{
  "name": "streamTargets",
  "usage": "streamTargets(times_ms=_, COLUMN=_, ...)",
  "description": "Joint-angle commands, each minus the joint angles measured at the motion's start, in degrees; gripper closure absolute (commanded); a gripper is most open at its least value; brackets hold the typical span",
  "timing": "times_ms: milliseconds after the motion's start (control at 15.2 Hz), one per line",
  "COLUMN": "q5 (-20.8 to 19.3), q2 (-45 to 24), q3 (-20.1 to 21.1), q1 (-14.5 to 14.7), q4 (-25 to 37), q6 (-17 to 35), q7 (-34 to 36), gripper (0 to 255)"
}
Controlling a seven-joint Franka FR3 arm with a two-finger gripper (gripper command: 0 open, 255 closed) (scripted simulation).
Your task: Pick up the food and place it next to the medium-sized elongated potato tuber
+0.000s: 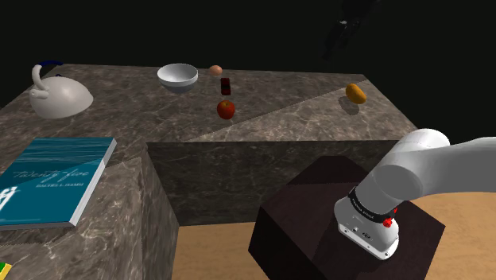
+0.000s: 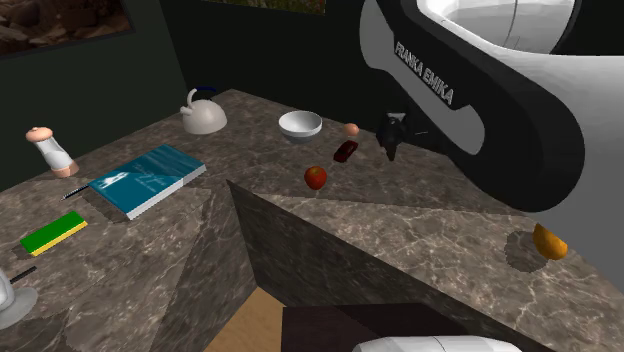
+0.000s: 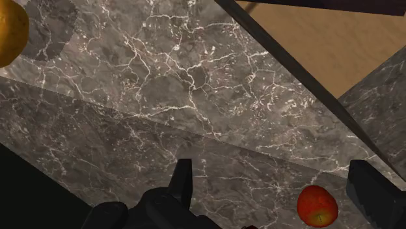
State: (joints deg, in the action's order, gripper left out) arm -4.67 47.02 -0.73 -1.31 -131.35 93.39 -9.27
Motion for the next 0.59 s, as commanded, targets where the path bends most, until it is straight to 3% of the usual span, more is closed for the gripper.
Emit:
streamTargets(times_ms=0, q5=0.00, q2=0.00, q3=0.00, q1=0.00, q4=0.00, q6=0.00, q7=0.00, gripper=0)
streamTargets(times_ms=528, q5=0.74, q2=-13.11, q3=0.93, q1=2.94, q4=-0.61, q6=12.05, q7=-2.48, gripper=0)
